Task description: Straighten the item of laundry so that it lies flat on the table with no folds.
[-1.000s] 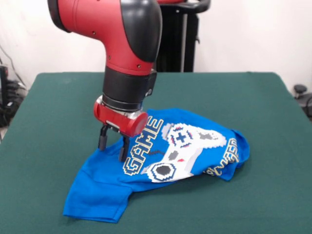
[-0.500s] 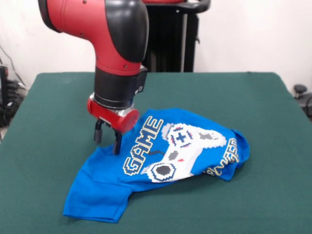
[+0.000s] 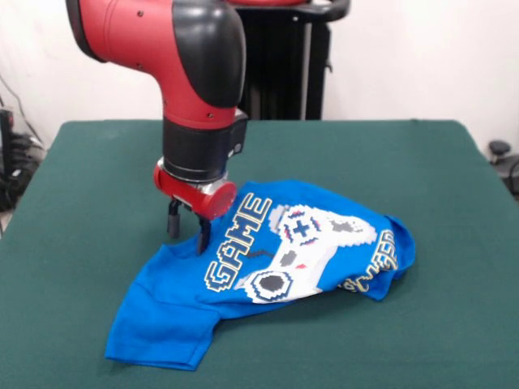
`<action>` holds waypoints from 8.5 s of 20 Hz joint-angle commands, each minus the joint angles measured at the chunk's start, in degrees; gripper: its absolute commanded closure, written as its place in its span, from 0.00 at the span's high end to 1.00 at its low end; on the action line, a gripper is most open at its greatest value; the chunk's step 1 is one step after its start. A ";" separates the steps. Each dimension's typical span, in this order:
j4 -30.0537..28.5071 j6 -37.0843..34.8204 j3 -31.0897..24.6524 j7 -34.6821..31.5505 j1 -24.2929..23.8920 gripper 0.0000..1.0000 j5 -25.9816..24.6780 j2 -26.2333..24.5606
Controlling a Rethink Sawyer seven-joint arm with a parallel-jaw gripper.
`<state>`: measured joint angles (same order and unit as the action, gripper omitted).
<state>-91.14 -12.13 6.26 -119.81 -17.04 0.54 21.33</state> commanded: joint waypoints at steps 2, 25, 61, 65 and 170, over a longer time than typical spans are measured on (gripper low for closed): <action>-4.45 1.93 -8.53 -6.44 0.19 1.00 0.05 -2.72; -3.16 1.13 -8.74 -4.35 -0.42 0.00 -2.37 -3.72; -11.11 -1.00 -7.27 -1.64 -4.72 0.00 -6.12 2.02; -11.94 -1.37 -7.14 -1.35 -5.57 0.00 -7.64 2.85; -7.90 -0.83 -11.34 -9.43 -5.31 1.00 -3.66 6.92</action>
<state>-104.49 -16.57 2.16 -119.81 -25.35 -7.76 33.23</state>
